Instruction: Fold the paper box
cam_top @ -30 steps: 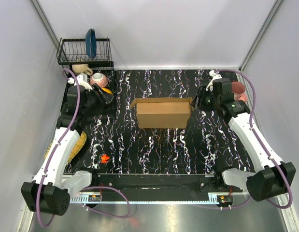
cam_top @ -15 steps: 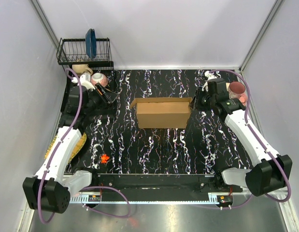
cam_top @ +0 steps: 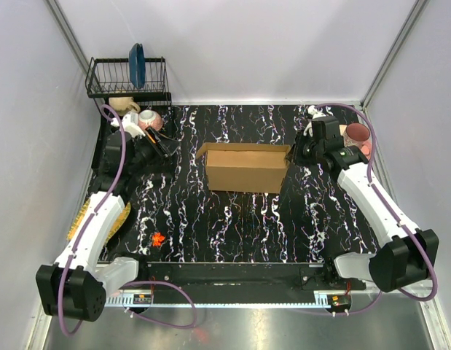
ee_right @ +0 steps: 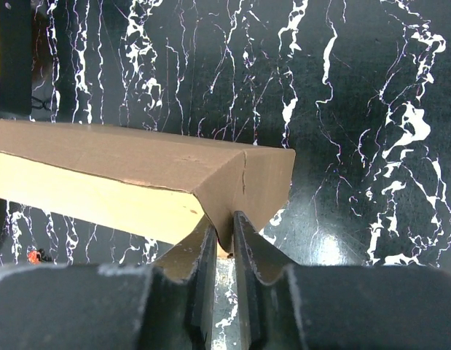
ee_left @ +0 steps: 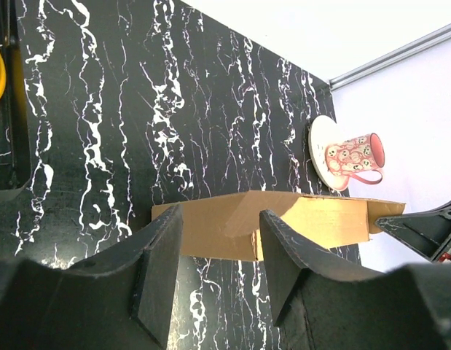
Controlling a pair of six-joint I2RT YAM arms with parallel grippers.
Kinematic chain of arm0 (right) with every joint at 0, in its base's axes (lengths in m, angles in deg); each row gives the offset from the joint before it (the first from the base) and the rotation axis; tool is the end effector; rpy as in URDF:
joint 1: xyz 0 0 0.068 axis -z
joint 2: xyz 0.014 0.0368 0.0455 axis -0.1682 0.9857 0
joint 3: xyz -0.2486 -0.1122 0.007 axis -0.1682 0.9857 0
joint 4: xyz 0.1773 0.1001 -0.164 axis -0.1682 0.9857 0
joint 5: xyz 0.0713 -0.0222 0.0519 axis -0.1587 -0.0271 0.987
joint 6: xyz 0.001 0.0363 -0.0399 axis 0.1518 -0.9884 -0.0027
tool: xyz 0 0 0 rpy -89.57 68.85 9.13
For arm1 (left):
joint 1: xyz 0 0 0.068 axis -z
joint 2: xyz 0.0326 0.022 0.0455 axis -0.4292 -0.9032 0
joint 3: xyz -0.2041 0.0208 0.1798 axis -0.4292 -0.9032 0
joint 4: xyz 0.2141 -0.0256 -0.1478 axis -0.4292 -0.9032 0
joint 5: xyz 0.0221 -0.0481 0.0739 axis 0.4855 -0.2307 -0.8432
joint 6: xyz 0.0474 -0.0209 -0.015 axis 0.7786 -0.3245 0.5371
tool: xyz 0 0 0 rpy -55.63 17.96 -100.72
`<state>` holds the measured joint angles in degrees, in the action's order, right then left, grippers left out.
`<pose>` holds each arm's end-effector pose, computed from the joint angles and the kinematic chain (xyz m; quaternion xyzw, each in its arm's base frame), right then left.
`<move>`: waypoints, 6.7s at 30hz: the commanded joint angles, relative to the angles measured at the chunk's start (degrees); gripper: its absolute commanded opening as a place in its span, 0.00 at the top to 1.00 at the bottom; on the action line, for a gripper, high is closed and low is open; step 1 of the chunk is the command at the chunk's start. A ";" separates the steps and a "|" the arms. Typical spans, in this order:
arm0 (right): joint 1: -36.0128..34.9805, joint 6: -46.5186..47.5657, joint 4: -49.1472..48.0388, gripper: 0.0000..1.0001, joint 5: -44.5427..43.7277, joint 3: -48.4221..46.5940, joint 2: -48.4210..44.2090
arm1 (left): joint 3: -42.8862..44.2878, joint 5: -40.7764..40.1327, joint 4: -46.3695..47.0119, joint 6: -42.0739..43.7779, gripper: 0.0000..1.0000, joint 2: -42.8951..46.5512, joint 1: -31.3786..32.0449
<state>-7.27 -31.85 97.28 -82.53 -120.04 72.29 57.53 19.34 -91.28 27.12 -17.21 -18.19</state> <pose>0.2667 0.0857 0.3279 0.0000 0.9061 0.1817 0.3819 0.2393 -0.0410 0.3278 -0.1431 0.7943 -0.3411 0.4820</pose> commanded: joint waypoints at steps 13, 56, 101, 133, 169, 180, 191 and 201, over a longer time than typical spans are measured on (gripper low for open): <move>-0.89 0.19 0.85 0.83 -1.49 -4.23 1.26 | -5.92 -0.38 17.12 19.54 0.43 2.40 9.74; -1.68 1.07 0.76 0.85 -0.35 -4.32 2.05 | 4.98 2.96 27.76 30.80 0.51 -21.77 9.83; -1.77 -4.73 3.66 1.00 -1.57 -5.12 4.07 | -1.08 -0.91 24.59 27.29 1.00 -14.66 15.28; -4.05 -1.57 1.20 1.00 -9.49 3.50 1.87 | 3.57 -0.38 17.84 10.77 1.00 -14.48 15.19; -7.40 0.54 0.76 1.00 -16.08 4.73 4.77 | 6.83 6.91 10.36 -9.10 1.00 -17.82 12.99; -8.10 0.89 0.76 1.00 -17.40 4.91 5.21 | 5.16 6.12 7.28 -9.54 1.00 -18.00 13.87; -8.45 0.72 0.58 1.00 -17.84 5.70 4.86 | -1.25 -1.17 8.15 -5.68 1.00 -16.94 16.95; -8.71 0.63 0.58 1.00 -17.75 6.22 3.81 | -3.89 -7.76 8.07 1.17 1.00 -14.22 17.21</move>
<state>-14.76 -31.31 88.85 -101.83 -116.95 74.54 55.94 13.20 -76.37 23.80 -31.74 -2.08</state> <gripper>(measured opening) 0.012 0.008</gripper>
